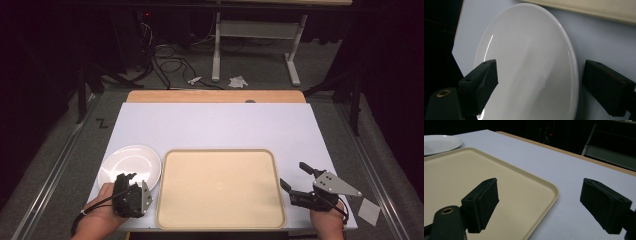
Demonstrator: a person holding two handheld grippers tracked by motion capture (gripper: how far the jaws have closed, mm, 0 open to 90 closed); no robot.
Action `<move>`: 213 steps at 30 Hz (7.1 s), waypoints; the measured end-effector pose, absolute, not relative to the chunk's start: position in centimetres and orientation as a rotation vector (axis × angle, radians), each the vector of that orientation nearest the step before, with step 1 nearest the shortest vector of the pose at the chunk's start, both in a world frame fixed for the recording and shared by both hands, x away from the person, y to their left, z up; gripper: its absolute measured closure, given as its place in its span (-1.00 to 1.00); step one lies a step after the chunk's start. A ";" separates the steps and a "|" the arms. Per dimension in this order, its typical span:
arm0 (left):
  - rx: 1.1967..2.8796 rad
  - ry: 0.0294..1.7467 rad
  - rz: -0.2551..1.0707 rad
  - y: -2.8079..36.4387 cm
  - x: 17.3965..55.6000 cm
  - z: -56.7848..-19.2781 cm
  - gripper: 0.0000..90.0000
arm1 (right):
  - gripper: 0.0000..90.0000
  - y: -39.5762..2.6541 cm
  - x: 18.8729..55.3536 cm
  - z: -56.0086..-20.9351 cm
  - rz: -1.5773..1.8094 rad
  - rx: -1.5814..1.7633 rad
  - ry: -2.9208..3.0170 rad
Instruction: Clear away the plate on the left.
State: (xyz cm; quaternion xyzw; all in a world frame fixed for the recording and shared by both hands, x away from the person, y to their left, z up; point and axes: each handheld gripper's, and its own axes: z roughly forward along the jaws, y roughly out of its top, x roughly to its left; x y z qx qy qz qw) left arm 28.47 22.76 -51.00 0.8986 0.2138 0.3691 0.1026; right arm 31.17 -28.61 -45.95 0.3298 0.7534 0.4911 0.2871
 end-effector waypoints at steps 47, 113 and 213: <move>2.694 0.682 1.040 21.4 28.4 -50.3 0.79 | -0.64 -28.5 31.5 -46.1 1.322 0.880 2.023; 2.489 0.487 1.311 19.2 26.7 -46.5 0.93 | -0.64 -28.5 31.5 -46.1 1.312 0.881 2.023; 2.453 -0.107 1.015 4.2 24.9 -48.2 0.93 | -0.64 -28.5 31.5 -46.3 1.310 0.887 2.027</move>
